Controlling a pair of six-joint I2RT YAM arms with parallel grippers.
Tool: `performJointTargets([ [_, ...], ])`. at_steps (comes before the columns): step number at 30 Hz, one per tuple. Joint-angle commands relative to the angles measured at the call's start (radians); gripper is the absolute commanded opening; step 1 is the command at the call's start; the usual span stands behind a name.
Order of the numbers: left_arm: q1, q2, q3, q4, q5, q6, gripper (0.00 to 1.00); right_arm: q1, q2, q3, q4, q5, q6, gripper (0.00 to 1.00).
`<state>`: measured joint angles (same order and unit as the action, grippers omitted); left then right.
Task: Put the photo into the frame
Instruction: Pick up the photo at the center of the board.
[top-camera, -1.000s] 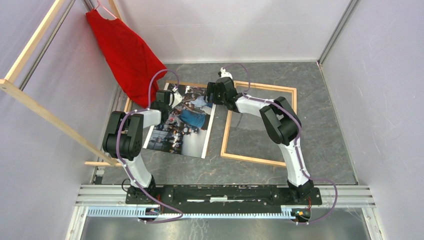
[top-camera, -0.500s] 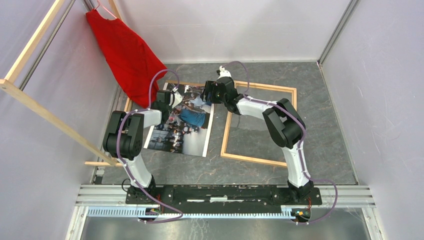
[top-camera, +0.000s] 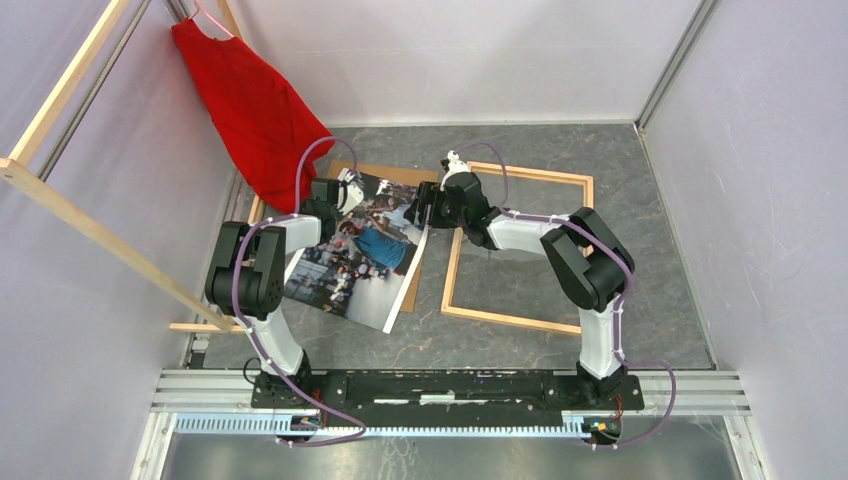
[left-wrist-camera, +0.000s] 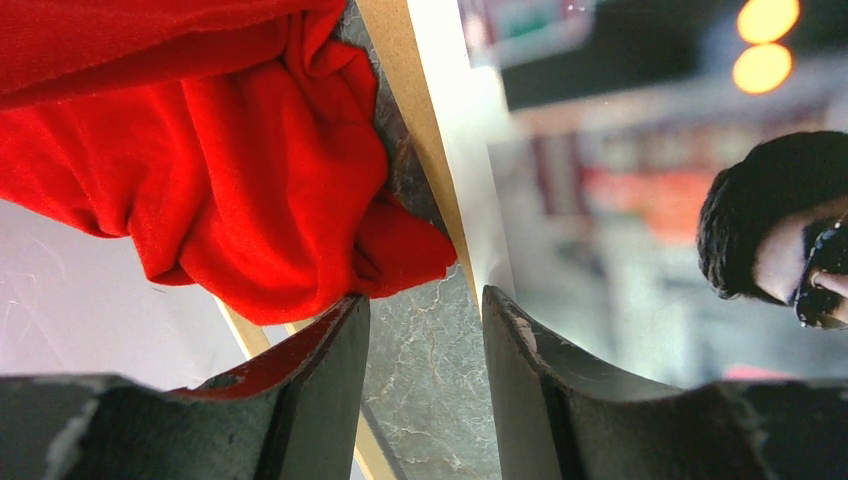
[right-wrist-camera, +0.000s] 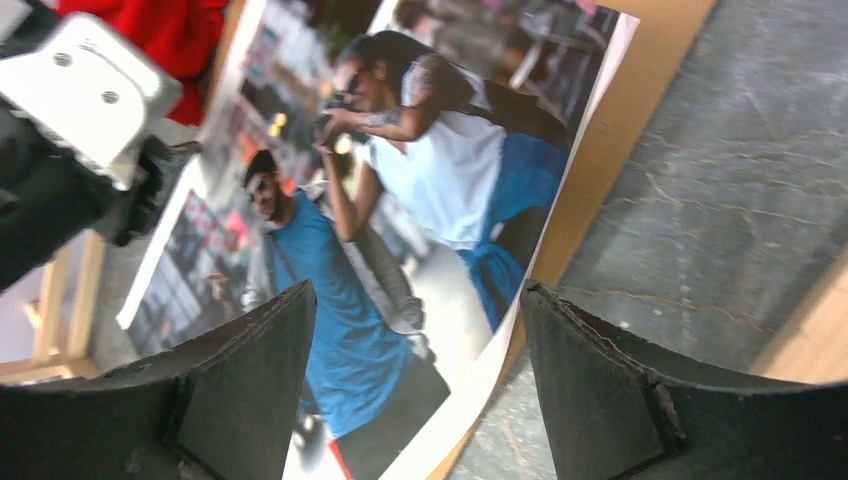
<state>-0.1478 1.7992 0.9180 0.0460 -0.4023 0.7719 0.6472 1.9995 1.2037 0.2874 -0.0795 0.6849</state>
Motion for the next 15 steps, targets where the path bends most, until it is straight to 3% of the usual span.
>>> performJointTargets([
  [1, 0.005, 0.013, -0.01, -0.116, 0.089, -0.033, 0.53, -0.003, -0.012, 0.01, 0.135, -0.117, 0.065, 0.81],
  [7, 0.003, 0.007, -0.022, -0.117, 0.096, -0.028, 0.53, -0.003, 0.013, -0.029, 0.212, -0.158, 0.137, 0.78],
  [15, 0.004, 0.014, -0.024, -0.115, 0.1, -0.023, 0.53, -0.012, 0.05, -0.003, 0.125, -0.082, 0.091, 0.76],
])
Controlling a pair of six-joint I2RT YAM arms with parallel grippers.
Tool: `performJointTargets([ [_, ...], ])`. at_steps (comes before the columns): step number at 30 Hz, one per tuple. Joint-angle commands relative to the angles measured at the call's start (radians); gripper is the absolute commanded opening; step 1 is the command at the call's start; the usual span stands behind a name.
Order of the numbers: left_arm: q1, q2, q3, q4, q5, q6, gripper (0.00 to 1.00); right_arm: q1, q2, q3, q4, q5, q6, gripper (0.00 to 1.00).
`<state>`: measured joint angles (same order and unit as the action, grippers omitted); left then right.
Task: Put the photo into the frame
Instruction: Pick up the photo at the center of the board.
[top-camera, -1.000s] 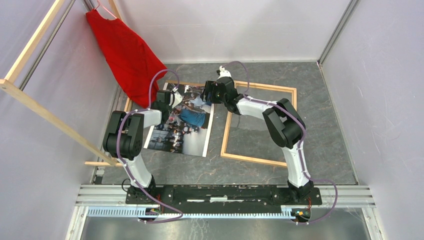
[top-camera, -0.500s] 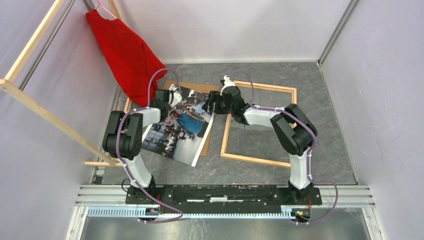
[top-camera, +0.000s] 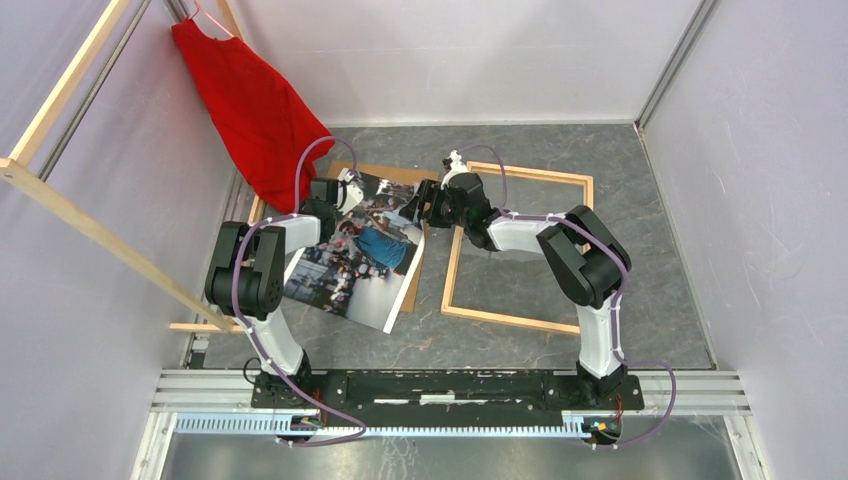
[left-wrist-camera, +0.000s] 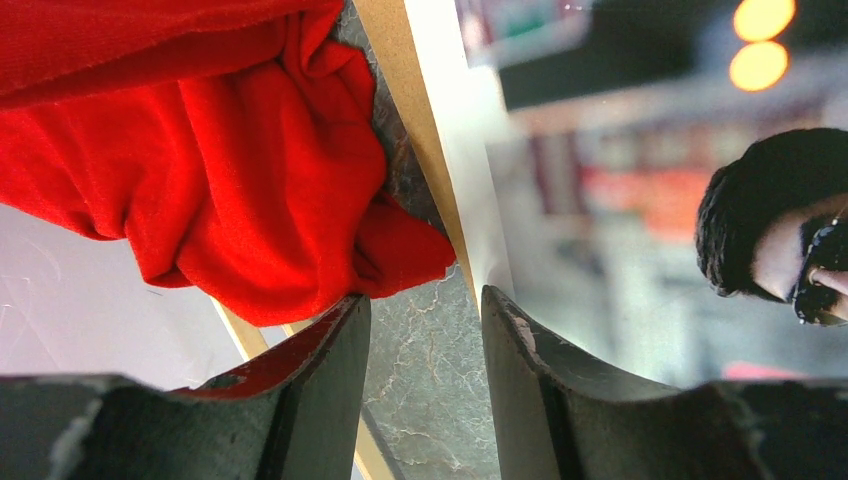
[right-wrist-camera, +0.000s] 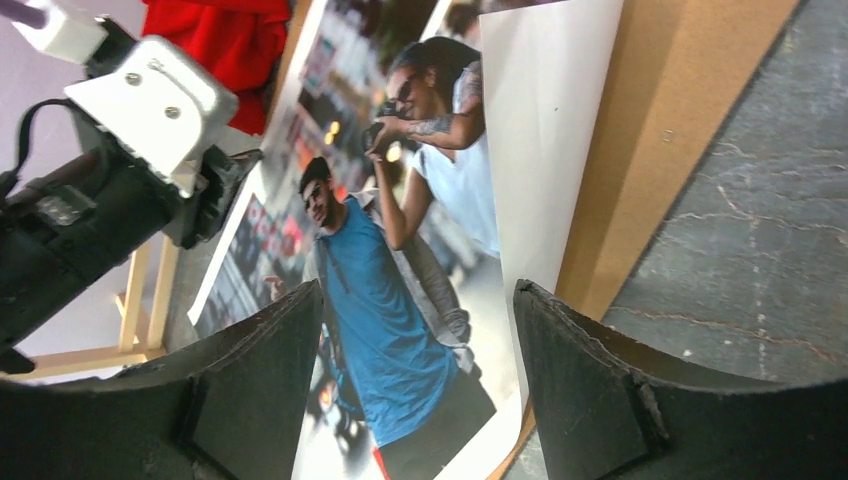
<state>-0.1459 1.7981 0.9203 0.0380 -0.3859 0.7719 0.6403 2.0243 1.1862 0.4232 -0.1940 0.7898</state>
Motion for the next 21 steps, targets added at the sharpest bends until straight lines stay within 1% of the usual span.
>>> performJointTargets([
  [1, 0.002, 0.016, -0.026, -0.107, 0.083, -0.021, 0.53, -0.008, 0.032, 0.016, -0.013, 0.035, -0.017, 0.76],
  [6, 0.002, 0.02, -0.029, -0.107, 0.082, -0.016, 0.53, -0.019, 0.065, 0.042, -0.052, 0.056, -0.038, 0.74],
  [18, 0.002, 0.033, -0.031, -0.102, 0.078, -0.006, 0.52, -0.026, 0.067, 0.075, -0.138, 0.129, -0.095, 0.73],
  [20, 0.002, 0.035, -0.031, -0.103, 0.078, -0.003, 0.52, -0.031, 0.076, 0.076, -0.135, 0.127, -0.087, 0.7],
  [21, 0.002, 0.035, -0.032, -0.103, 0.077, -0.003, 0.52, -0.033, 0.082, 0.075, -0.132, 0.123, -0.075, 0.66],
])
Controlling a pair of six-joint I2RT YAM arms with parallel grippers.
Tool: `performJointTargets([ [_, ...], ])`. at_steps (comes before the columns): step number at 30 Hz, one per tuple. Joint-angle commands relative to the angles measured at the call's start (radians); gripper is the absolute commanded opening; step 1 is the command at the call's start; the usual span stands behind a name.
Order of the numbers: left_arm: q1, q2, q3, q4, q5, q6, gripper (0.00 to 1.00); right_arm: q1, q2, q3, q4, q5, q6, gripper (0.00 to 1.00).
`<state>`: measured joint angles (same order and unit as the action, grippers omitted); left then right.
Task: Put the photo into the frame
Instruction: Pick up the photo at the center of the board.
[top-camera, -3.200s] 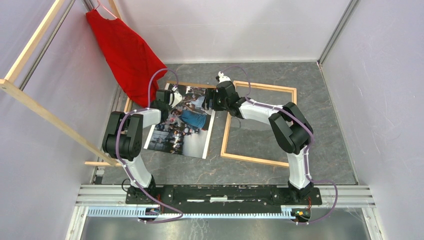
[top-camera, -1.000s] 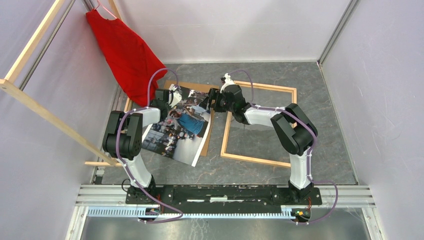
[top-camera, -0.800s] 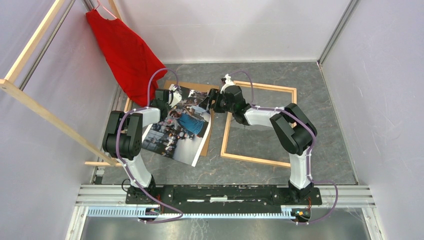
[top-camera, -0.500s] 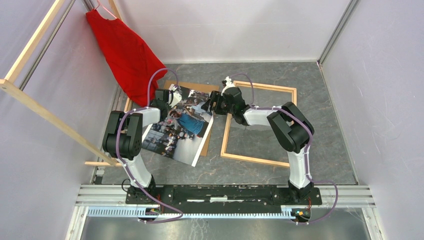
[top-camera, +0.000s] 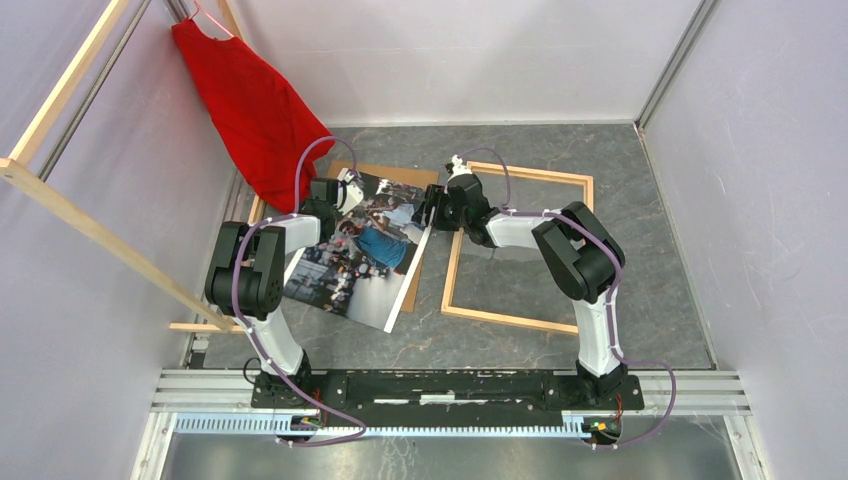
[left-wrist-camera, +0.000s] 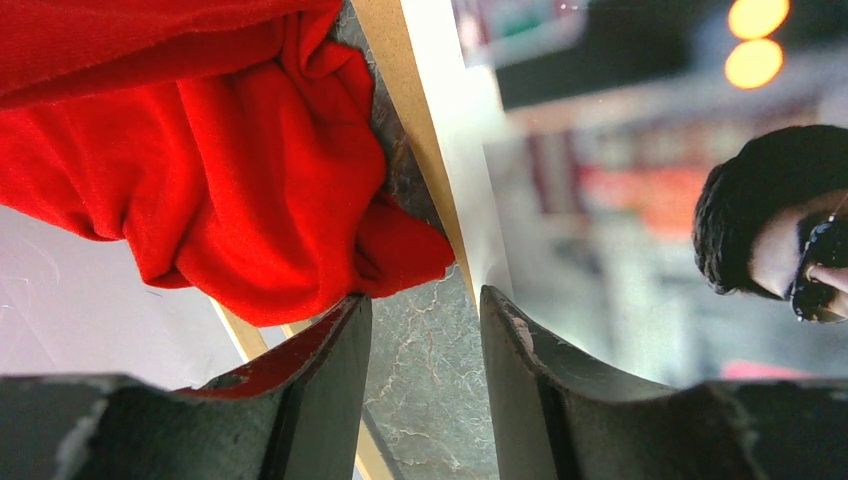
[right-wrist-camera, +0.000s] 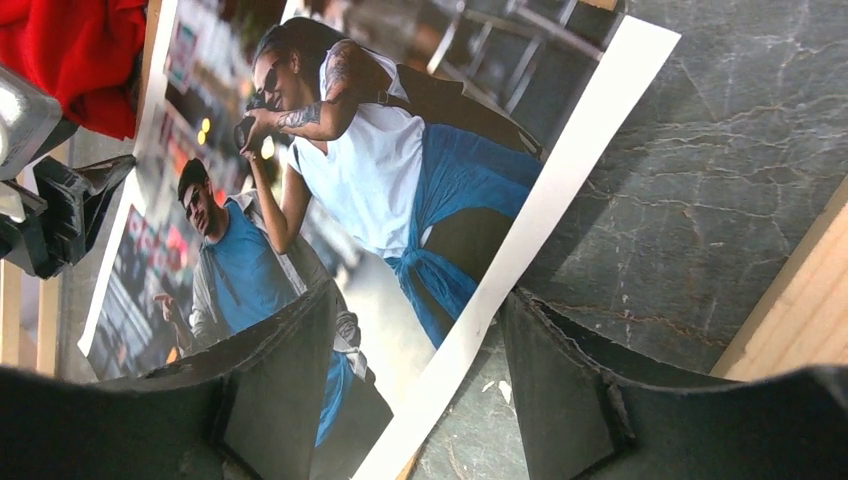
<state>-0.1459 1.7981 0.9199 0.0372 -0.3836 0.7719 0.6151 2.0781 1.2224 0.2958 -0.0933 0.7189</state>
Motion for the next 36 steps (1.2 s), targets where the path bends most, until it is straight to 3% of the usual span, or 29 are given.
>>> performJointTargets([
  [1, 0.002, 0.035, -0.03, -0.103, 0.075, -0.003, 0.52, -0.011, 0.035, 0.038, 0.007, 0.013, 0.01, 0.63],
  [9, 0.002, 0.032, -0.02, -0.122, 0.083, -0.002, 0.52, -0.033, 0.085, 0.016, 0.136, -0.081, 0.137, 0.32],
  [17, 0.014, -0.012, 0.061, -0.231, 0.098, -0.036, 0.59, -0.052, -0.071, -0.053, 0.245, -0.092, 0.145, 0.01],
  [22, 0.031, -0.069, 0.144, -0.335, 0.127, -0.08, 0.67, -0.065, -0.176, -0.048, 0.278, -0.161, 0.129, 0.0],
  [26, 0.046, -0.12, 0.174, -0.38, 0.145, -0.099, 0.69, -0.112, -0.337, -0.086, 0.221, -0.188, 0.011, 0.0],
  [31, 0.056, -0.169, 0.165, -0.414, 0.202, -0.135, 0.71, -0.264, -0.607, -0.079, -0.119, -0.111, -0.272, 0.0],
  [36, 0.055, -0.162, 0.164, -0.451, 0.254, -0.163, 0.71, -0.414, -0.872, -0.008, -0.432, 0.156, -0.509, 0.0],
])
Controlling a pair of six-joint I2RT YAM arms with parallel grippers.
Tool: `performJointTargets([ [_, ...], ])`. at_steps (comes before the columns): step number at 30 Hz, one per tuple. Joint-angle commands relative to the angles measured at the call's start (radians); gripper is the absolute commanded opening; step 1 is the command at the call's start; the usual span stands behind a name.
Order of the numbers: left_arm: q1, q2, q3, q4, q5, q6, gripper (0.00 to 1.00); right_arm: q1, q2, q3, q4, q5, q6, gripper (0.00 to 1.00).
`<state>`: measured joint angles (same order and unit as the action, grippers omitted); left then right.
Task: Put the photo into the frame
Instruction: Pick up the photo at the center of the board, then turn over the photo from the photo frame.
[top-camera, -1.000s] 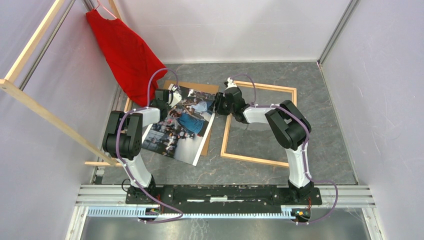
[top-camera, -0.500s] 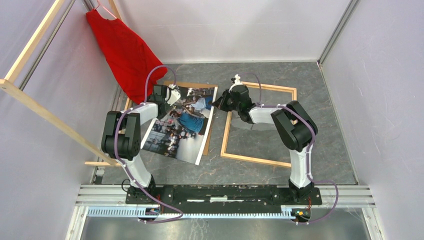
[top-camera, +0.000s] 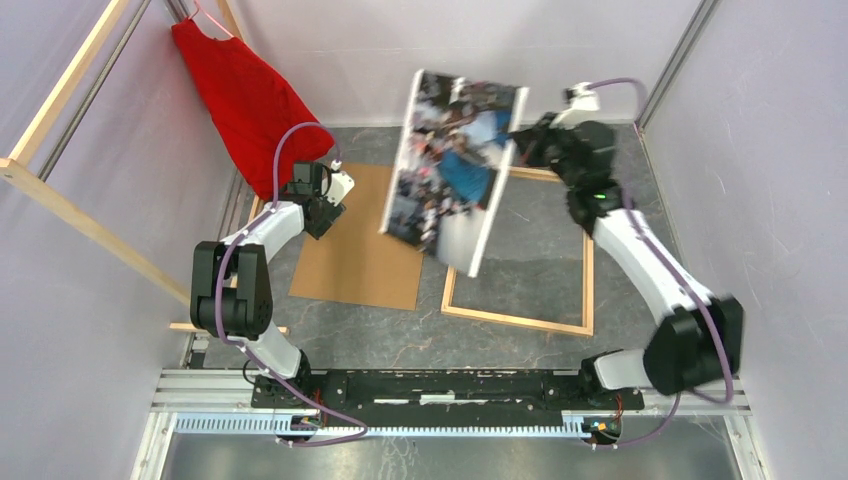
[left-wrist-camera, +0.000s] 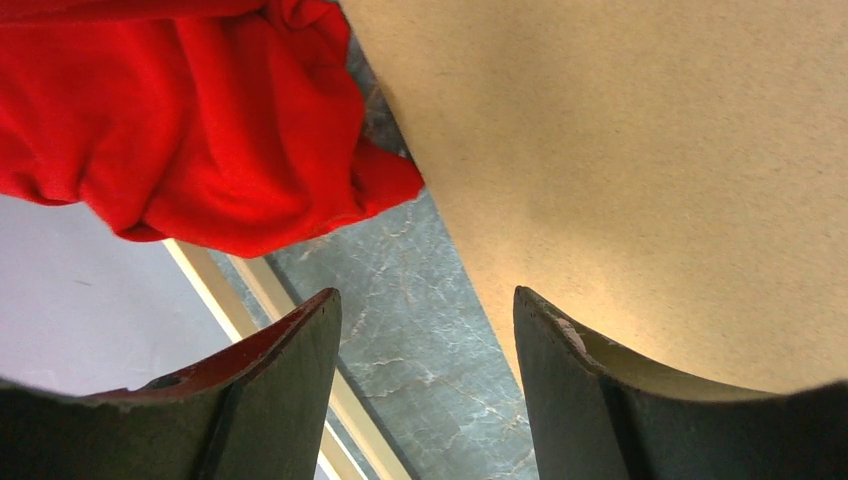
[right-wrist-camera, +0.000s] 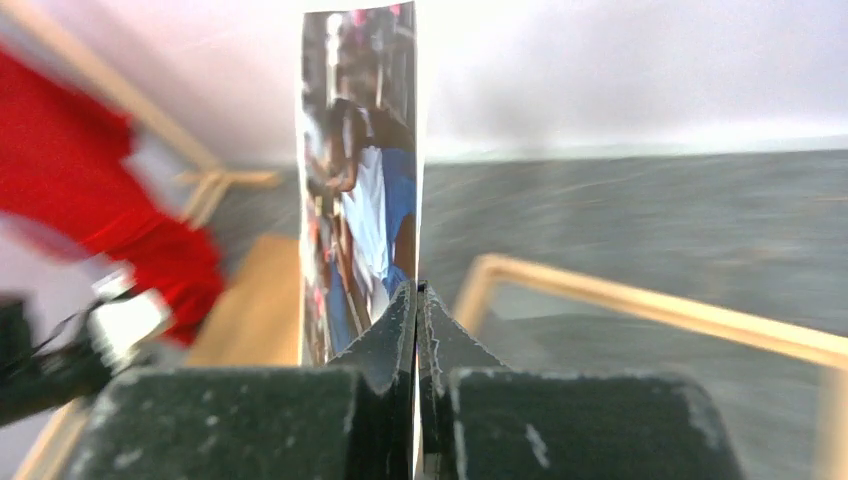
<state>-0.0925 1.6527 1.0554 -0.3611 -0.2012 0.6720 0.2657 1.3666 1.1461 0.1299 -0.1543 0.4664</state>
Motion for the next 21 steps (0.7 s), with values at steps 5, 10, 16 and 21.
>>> performJointTargets([
  [5, 0.002, -0.026, 0.015, -0.048, 0.092, -0.078, 0.71, -0.071, -0.356, 0.101, -0.345, 0.451, -0.417, 0.0],
  [10, 0.002, -0.031, 0.004, -0.046, 0.099, -0.08, 0.72, -0.064, -0.345, 0.207, -0.471, 0.396, -0.497, 0.0],
  [16, 0.002, -0.036, -0.014, -0.034, 0.108, -0.082, 0.72, 0.097, -0.149, 0.364, -0.769, 0.583, -0.543, 0.0],
  [21, 0.002, -0.039, -0.021, -0.016, 0.114, -0.088, 0.74, 0.174, -0.014, 0.381, -0.917, 0.614, -0.475, 0.0],
])
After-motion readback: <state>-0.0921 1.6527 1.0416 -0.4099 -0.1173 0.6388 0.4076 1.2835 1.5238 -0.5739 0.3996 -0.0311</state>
